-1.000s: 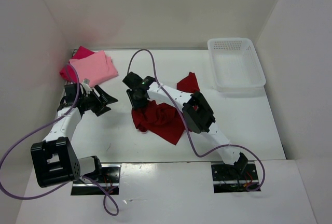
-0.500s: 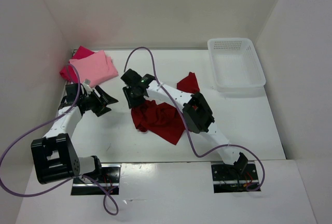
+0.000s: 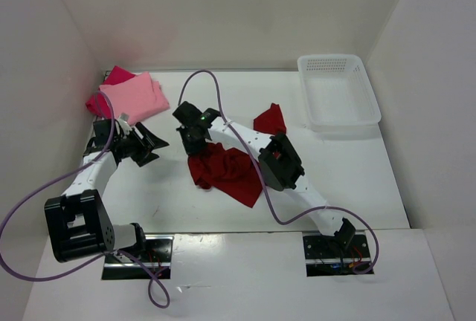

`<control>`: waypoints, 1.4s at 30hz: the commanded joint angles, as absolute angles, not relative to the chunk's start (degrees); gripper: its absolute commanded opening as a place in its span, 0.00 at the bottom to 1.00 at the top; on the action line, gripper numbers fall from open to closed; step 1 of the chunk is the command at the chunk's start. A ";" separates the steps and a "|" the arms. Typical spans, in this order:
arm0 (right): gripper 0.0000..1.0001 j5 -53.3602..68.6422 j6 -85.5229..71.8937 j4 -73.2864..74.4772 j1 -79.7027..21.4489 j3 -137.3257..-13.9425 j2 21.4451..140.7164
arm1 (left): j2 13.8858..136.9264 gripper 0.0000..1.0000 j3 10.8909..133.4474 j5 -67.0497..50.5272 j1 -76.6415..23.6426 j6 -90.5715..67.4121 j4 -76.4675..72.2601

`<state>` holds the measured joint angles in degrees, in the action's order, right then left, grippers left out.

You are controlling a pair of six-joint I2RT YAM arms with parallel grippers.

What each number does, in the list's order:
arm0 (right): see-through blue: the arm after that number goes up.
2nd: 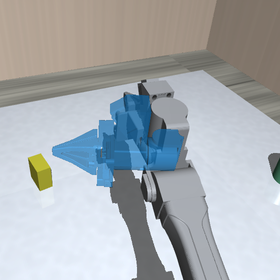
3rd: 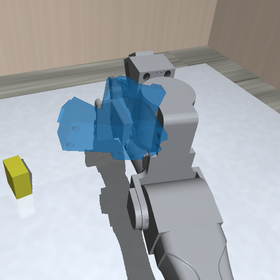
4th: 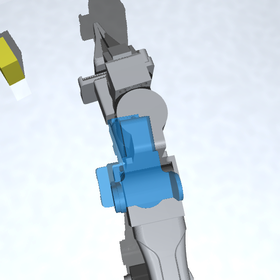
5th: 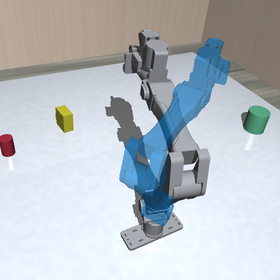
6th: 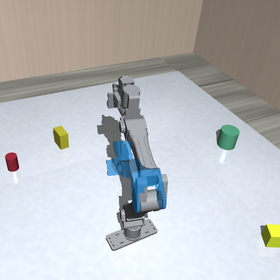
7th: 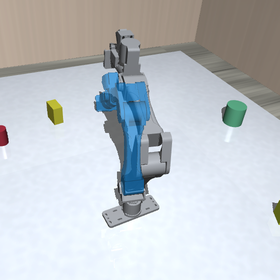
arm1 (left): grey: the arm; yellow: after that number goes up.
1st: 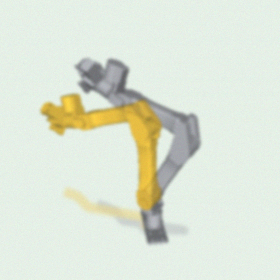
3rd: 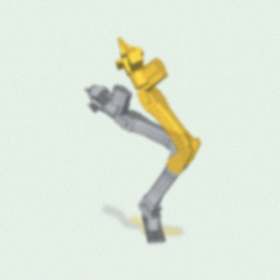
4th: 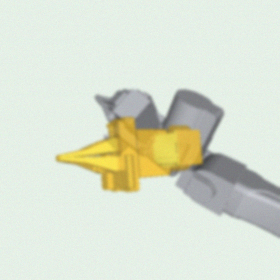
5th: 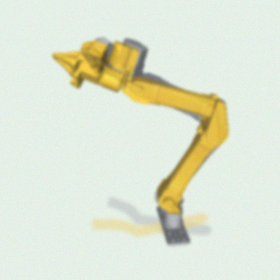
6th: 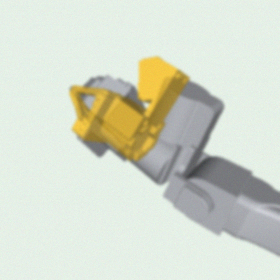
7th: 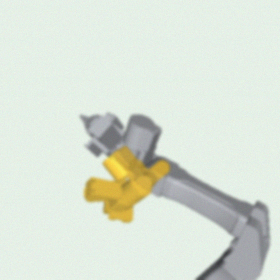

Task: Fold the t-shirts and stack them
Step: Flatten out the tshirt

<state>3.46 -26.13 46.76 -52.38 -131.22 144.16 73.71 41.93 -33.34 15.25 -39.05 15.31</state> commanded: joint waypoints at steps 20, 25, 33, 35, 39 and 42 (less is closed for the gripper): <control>0.04 41.04 -40.62 33.57 -31.29 -143.36 100.26 | 82.35 0.73 52.99 -45.97 33.04 -50.10 9.22; 0.05 43.15 -41.74 21.80 -25.07 -101.14 77.11 | 83.76 0.73 53.70 -45.36 34.45 -50.10 9.76; 0.04 38.42 -35.86 27.77 -4.57 -49.59 63.73 | 78.50 0.73 47.55 -34.99 27.78 -41.50 12.65; 0.04 34.72 -36.64 28.74 -4.57 -45.54 62.94 | 77.26 0.73 47.03 -30.88 24.01 -40.44 13.36; 0.05 31.38 -37.88 28.13 -4.57 -42.37 62.14 | 79.27 0.73 49.82 -24.62 14.97 -39.21 13.89; 0.05 30.76 -38.50 27.43 -4.57 -41.66 63.28 | 84.62 0.73 53.16 -19.10 10.56 -38.58 14.41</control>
<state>32.91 -38.46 30.63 -4.51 -41.32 64.23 81.12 49.19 -26.98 13.85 -41.50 14.33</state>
